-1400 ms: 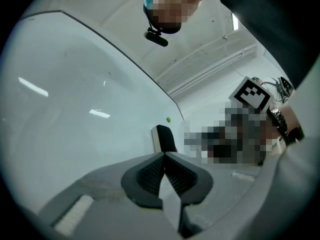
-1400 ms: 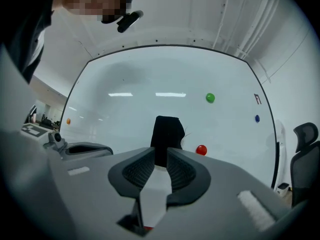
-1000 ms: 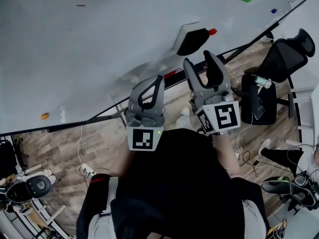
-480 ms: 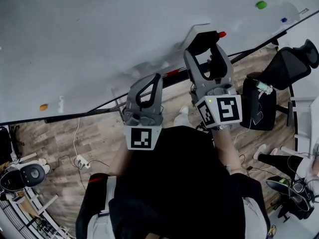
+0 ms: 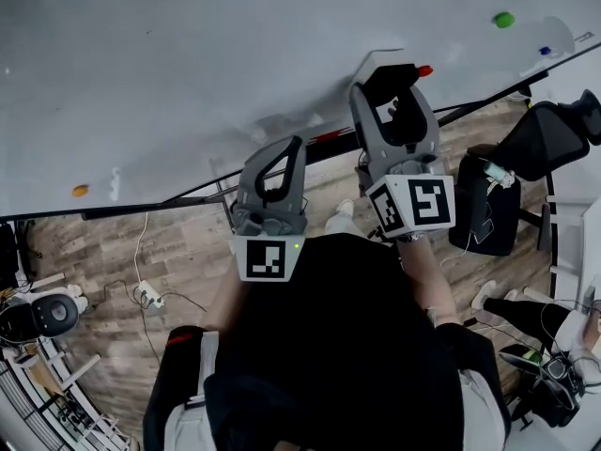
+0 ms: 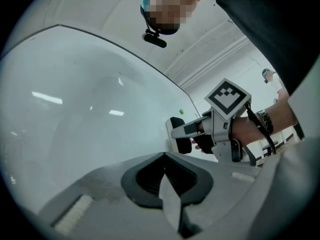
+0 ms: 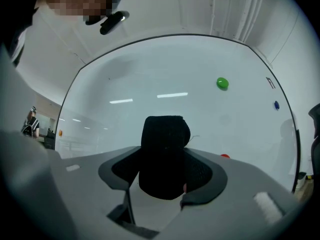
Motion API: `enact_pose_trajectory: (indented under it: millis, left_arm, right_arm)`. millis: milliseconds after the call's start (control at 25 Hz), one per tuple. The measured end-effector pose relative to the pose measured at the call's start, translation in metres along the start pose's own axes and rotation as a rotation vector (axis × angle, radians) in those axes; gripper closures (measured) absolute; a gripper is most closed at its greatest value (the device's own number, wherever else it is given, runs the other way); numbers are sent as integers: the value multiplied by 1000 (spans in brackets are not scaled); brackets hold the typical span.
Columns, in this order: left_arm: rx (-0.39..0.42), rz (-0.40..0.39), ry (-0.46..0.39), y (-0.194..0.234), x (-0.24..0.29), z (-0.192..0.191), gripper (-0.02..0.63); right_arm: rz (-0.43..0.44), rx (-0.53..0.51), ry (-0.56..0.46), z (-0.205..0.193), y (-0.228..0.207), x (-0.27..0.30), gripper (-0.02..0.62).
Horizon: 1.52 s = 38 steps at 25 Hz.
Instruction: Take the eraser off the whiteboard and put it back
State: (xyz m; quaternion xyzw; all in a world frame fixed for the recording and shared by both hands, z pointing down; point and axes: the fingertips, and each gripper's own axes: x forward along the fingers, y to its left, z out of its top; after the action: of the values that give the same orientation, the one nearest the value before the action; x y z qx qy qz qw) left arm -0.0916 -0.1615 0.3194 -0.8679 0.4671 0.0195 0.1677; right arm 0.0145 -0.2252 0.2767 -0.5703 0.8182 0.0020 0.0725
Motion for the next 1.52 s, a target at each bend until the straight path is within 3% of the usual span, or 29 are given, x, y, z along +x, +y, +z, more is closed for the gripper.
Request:
enact_pose_trajectory:
  millis: [520,1120,1520]
  left_arm:
    - [11,71,17,1,2,3,604]
    - [-15,165,32,-20,-4,3,604]
    - [-4,116,7,-31,1,11,604]
  right_arm:
    - [56,27,4,0,-2,2,367]
    - [158,-45,28,3,-4,-15,368]
    - [155,-47,17,8,-9,-34,368]
